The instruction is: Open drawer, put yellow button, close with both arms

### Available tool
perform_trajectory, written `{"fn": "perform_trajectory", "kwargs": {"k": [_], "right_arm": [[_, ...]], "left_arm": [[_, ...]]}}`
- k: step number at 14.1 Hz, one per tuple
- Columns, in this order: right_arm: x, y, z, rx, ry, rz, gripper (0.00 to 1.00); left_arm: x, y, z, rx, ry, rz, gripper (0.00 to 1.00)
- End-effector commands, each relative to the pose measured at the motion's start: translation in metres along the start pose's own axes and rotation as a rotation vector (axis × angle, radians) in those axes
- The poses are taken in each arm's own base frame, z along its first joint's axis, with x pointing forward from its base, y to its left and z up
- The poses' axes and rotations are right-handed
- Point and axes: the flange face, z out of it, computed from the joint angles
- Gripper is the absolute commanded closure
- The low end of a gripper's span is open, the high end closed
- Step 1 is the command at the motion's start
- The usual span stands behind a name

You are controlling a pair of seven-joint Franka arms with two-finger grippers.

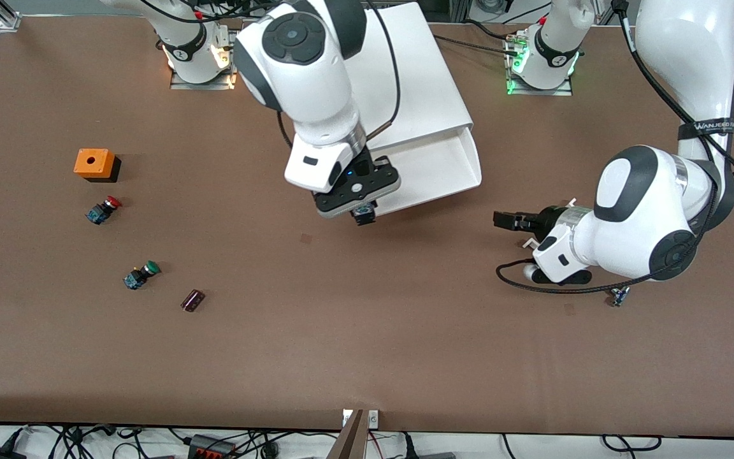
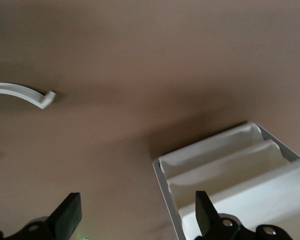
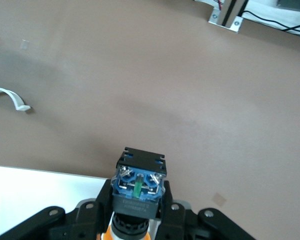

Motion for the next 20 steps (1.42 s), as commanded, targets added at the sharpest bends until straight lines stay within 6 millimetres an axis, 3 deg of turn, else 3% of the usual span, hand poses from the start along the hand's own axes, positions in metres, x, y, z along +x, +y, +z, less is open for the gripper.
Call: {"fn": "perform_trajectory", "kwargs": {"k": [1,3,9,12,16,20], "right_arm": [[-0.009,-0.039,0.02,0.007,0.006,0.046,1.0],[-0.016,-0.061,0.025,0.022,0.015,0.076,1.0],[-0.036,-0.09,0.061,0.016,-0.058,0.08,1.0],[-0.049,-0.099,0.083,0.012,-0.132,0.085,1.0],[-0.062,-0.109,0.086,-0.012,-0.179,0.067,1.0],[-0.07,-0.118,0.104,-0.024,-0.201,0.052,1.0]], "left_arm": [[0.014,-0.016,-0.009,0.096,0.1,-0.064,0.0],[0.016,-0.021,-0.015,0.194,0.14,-0.066,0.0],[0.011,-0.014,-0.054,0.21,0.226,-0.051,0.0],[0.009,-0.023,-0.062,0.213,0.239,-0.055,0.0],[0.003,-0.021,-0.068,0.214,0.25,-0.052,0.0],[0.004,-0.022,-0.065,0.214,0.25,-0.054,0.0]]}}
